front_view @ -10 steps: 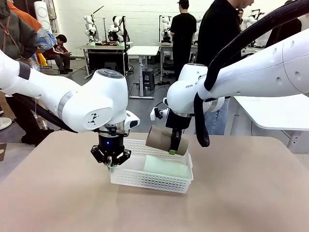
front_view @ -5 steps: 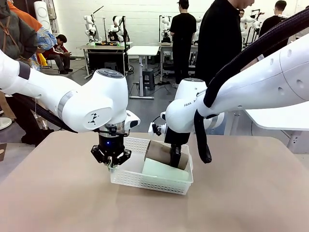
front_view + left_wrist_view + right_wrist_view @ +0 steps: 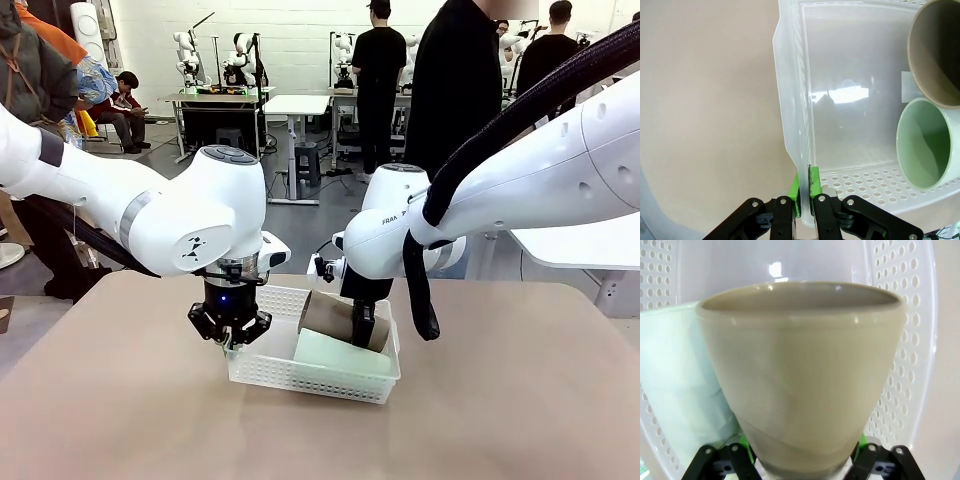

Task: Clean and organize the cups into the basket.
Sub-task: Pick up the Reusable plastic cup from the right side of the table and stack it inside the Organizing basket in the center of the table.

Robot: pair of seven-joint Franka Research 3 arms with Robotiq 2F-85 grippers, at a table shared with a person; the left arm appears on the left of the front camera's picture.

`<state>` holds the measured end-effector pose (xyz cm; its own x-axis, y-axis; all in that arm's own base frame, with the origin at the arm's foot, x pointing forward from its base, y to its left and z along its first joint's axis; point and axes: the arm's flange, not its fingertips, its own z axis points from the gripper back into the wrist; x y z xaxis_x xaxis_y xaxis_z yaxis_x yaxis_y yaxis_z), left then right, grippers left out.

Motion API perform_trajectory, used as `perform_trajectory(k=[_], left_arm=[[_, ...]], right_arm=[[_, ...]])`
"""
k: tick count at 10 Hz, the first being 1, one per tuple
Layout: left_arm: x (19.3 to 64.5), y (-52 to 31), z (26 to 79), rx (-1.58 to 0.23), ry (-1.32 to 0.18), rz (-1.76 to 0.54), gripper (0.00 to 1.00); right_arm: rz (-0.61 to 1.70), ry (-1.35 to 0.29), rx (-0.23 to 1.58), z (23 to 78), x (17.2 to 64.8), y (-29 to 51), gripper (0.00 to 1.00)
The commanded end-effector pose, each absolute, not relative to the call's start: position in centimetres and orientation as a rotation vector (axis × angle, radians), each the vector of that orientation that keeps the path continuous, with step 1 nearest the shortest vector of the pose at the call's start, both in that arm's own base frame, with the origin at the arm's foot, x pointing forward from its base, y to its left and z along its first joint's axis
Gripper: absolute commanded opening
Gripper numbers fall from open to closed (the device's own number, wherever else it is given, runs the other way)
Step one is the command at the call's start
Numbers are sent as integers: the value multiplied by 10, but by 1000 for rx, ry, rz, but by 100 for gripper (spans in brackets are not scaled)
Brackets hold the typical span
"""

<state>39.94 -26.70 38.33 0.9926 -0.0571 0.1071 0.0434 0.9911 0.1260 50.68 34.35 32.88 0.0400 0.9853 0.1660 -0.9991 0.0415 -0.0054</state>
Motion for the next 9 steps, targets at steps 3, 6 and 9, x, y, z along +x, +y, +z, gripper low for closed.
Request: perform_trajectory(k=[3,6,9], left_arm=[[401,-263,387,127,-126,-51,0],[401,-263,387,127,-126,-51,0],[401,-263,387,127,-126,-51,0]], right_arm=[[1579,-156,145,330,491,343,100],[1581,-182,142,348,489,339,100],[1586,-247,148,388,470,323,100]])
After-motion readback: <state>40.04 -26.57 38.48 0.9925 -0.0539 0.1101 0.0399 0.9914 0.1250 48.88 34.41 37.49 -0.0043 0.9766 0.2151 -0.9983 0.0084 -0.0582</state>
